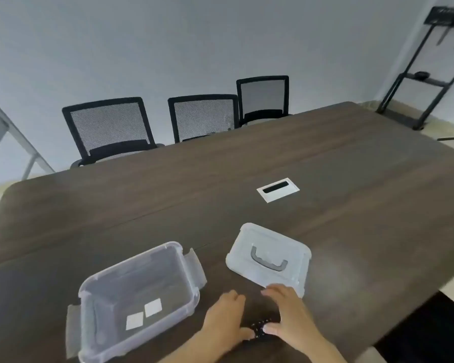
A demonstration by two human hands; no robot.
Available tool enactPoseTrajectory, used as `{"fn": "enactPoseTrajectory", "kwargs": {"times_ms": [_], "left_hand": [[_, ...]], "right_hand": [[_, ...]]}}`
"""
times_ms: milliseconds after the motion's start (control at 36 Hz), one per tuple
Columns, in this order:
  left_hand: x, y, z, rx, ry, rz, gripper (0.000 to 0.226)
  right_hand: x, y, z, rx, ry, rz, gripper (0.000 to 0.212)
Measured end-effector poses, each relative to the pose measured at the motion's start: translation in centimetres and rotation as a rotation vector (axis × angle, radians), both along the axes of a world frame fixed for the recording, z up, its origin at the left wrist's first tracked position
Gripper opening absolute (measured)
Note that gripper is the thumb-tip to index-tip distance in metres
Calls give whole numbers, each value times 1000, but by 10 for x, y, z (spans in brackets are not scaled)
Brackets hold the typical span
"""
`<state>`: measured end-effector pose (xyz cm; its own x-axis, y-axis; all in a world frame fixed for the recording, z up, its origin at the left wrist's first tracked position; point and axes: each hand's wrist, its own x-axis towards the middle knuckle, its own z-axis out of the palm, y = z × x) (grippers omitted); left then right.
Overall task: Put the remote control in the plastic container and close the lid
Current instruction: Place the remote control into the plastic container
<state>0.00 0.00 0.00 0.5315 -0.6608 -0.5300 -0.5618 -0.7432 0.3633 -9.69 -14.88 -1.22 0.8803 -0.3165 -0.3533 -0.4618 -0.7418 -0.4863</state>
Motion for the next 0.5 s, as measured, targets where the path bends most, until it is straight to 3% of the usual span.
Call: {"fn": "enactPoseTrajectory", "kwargs": {"times_ms": [167, 500], "left_hand": [[-11, 10, -20, 188, -59, -98, 72], [-18, 13, -27, 174, -194, -167, 53]], "right_hand": [[-6, -5, -26, -102, 144, 176, 77], [-7, -10, -35, -137, 97, 227, 54]]}}
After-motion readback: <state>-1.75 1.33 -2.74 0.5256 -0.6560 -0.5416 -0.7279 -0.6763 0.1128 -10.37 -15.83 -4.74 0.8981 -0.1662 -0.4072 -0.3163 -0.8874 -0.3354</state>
